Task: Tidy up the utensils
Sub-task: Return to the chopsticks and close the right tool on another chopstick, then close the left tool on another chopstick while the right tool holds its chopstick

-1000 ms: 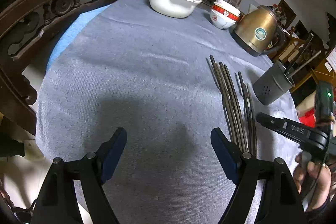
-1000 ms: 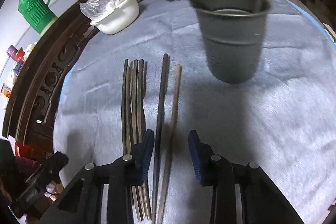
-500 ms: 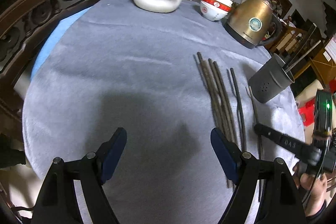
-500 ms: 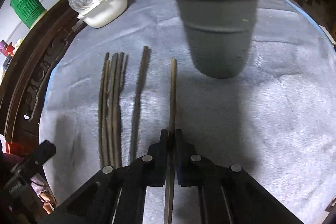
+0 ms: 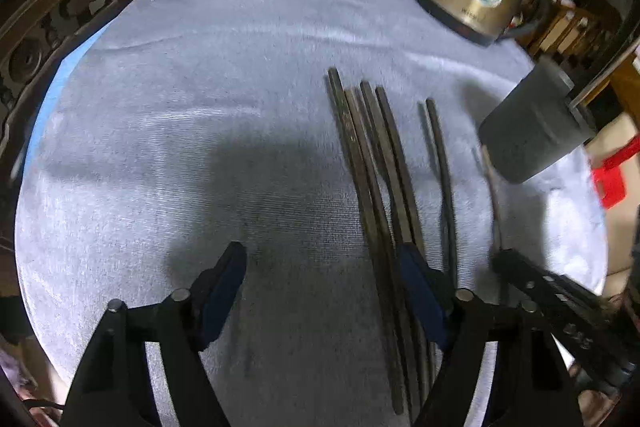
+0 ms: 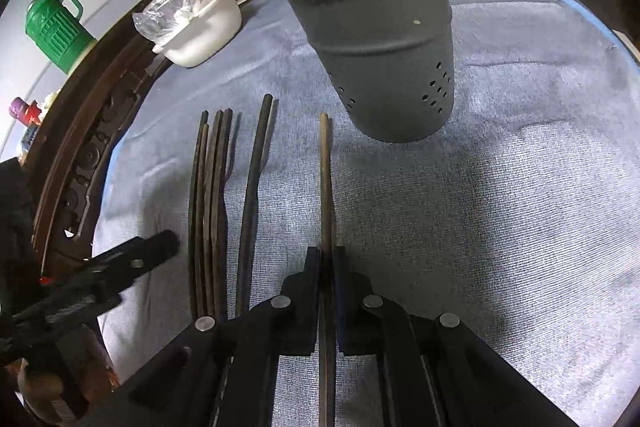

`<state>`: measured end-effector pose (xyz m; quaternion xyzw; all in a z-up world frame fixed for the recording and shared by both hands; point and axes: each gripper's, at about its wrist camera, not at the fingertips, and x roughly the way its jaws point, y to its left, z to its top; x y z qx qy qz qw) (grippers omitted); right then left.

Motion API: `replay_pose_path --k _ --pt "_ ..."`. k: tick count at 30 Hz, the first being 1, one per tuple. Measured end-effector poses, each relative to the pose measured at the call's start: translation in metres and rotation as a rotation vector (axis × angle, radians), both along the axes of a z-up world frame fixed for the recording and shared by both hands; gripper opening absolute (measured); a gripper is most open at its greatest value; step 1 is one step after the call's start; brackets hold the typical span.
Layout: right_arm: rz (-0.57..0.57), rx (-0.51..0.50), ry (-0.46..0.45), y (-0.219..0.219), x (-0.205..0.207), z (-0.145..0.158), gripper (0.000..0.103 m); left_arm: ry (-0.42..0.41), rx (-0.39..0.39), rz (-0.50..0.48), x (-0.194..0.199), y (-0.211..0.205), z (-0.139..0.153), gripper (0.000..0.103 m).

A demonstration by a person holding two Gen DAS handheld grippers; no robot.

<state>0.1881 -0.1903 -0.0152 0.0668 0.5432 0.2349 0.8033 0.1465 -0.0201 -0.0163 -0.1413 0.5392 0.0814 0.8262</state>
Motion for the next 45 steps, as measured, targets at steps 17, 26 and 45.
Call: replay_pose_path --k 17,26,45 --pt "-0.005 -0.001 -0.005 0.003 0.001 0.0 0.008 0.021 0.068 -0.061 -0.001 -0.01 -0.001 0.043" --pt "0.046 -0.079 0.02 0.01 -0.002 0.003 0.008 0.086 0.071 -0.141 -0.021 0.005 -0.001 0.005" --pt "0.065 -0.169 0.072 0.023 0.03 0.015 0.01 0.155 -0.036 -0.119 0.0 0.042 0.005 0.041"
